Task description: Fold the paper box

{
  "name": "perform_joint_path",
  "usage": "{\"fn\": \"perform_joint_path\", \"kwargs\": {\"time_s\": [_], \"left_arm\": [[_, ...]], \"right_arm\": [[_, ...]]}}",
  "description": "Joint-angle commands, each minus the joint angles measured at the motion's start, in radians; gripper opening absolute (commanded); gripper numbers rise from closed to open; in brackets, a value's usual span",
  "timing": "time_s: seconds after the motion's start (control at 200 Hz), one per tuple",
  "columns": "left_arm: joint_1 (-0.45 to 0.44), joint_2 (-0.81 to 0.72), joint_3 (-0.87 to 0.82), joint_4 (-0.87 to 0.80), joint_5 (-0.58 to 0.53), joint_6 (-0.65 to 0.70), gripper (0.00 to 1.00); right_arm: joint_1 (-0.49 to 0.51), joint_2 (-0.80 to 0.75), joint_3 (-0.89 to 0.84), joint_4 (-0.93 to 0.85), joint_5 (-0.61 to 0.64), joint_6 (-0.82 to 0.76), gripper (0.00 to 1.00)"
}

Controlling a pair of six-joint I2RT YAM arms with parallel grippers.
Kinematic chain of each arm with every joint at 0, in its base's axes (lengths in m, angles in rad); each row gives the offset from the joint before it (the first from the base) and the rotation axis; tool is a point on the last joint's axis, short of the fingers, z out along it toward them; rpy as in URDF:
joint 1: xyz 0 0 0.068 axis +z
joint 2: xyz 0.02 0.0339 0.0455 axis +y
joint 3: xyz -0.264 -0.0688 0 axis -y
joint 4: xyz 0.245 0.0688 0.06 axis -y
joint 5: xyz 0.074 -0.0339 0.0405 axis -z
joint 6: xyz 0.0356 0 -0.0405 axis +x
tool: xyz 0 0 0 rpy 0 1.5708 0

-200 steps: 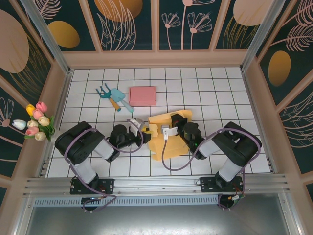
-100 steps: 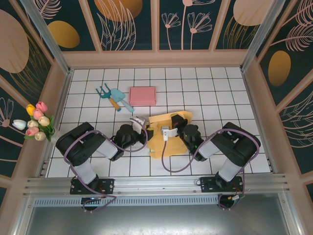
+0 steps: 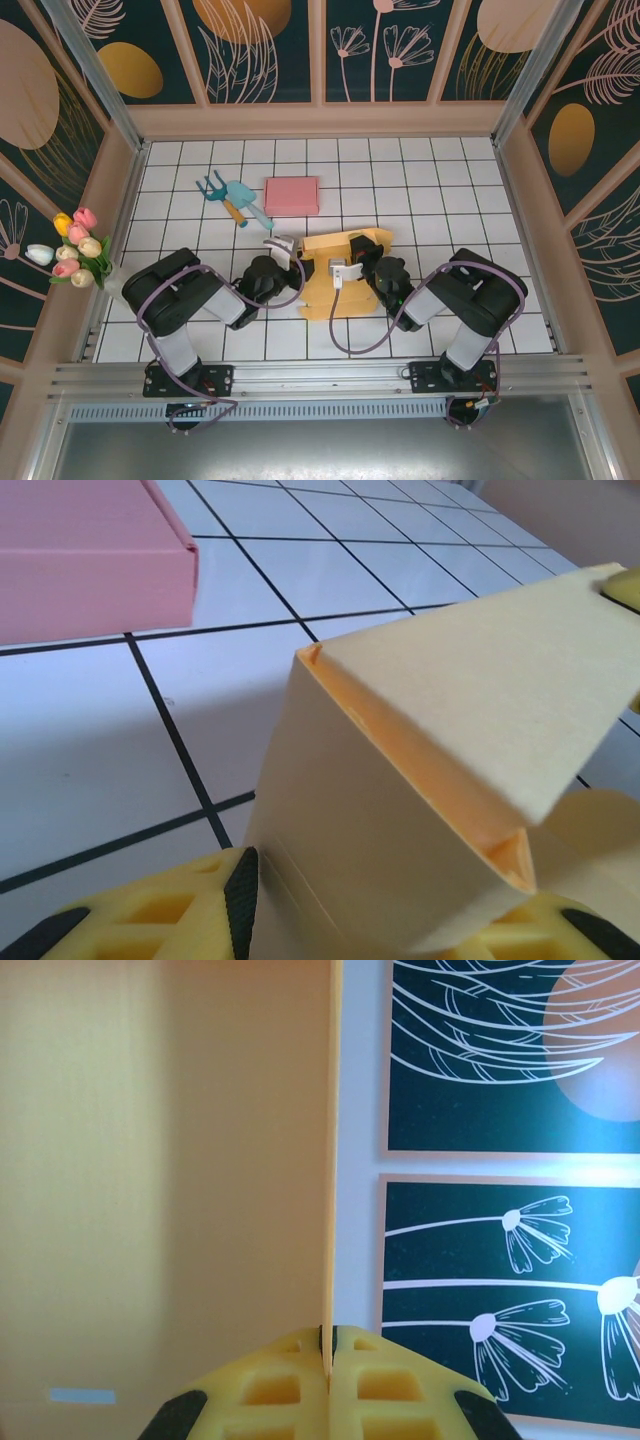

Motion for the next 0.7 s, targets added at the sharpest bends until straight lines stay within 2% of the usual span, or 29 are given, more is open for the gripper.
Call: {"fn": "perform_joint_path", "kwargs": {"time_s": [0.0, 0.265, 0.32, 0.445, 0.54, 0.601, 0.696], "left_arm": [[0.007, 0.023, 0.034, 0.044, -0.155, -0.043, 0.42], [0.008, 0.044, 0.085, -0.072, -0.416, -0.065, 0.38], [0.007, 0.044, 0.097, -0.122, -0.493, -0.085, 0.34], [0.007, 0.034, 0.146, -0.337, -0.702, -0.191, 0.15], [0.007, 0.036, 0.182, -0.462, -0.82, -0.236, 0.1], [0.007, 0.035, 0.19, -0.495, -0.861, -0.24, 0.1], [0.007, 0.033, 0.201, -0.513, -0.866, -0.207, 0.13]], "right_arm": [[0.026, 0.01, -0.019, -0.06, -0.053, 0.045, 0.0], [0.029, -0.003, -0.013, -0.107, -0.053, 0.081, 0.0], [0.03, 0.002, -0.01, -0.114, -0.046, 0.087, 0.0], [0.03, 0.016, -0.002, -0.122, -0.014, 0.101, 0.0], [0.03, 0.024, 0.008, -0.133, 0.007, 0.107, 0.0], [0.028, 0.025, 0.015, -0.145, 0.02, 0.119, 0.0], [0.024, 0.028, 0.028, -0.164, 0.038, 0.135, 0.0]]}}
